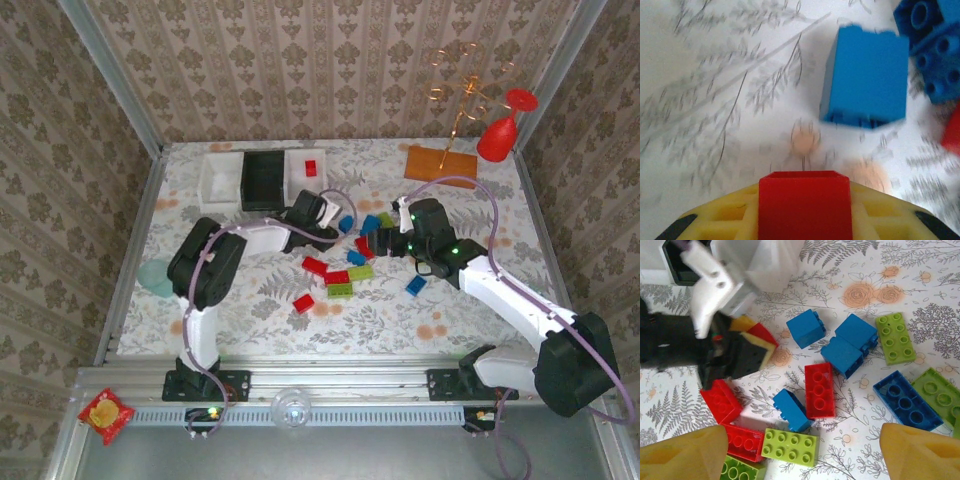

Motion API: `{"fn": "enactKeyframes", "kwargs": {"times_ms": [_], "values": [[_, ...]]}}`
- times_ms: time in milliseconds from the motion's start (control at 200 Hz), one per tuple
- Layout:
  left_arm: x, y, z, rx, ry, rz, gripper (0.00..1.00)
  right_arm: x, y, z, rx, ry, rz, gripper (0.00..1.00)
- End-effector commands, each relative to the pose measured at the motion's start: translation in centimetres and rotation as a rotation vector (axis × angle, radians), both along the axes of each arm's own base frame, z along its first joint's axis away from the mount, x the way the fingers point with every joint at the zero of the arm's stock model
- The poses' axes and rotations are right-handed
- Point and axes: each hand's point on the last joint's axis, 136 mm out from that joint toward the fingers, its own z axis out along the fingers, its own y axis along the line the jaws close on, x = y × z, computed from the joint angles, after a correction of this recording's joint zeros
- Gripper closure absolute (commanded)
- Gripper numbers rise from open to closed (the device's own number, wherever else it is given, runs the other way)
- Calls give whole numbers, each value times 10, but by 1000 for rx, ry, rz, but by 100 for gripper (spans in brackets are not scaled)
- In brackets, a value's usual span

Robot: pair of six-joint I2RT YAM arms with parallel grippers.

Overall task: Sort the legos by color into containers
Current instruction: Pick up the lego from the center of the table, then place the lego in the container.

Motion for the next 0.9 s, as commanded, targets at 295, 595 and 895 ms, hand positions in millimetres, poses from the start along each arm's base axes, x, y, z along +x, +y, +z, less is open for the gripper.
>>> {"fn": "enactKeyframes", "kwargs": {"times_ms": [295,595,895], "values": [[99,66,99,-182,-188,273,71,1,6,-7,46,-38,-14,19],[152,62,94,-126,-172,303,52,2,3,-19,21,-29,-28,19],[70,27,135,-279,-216,131,30,-1,-16,-20,-24,-75,-93,19]]}}
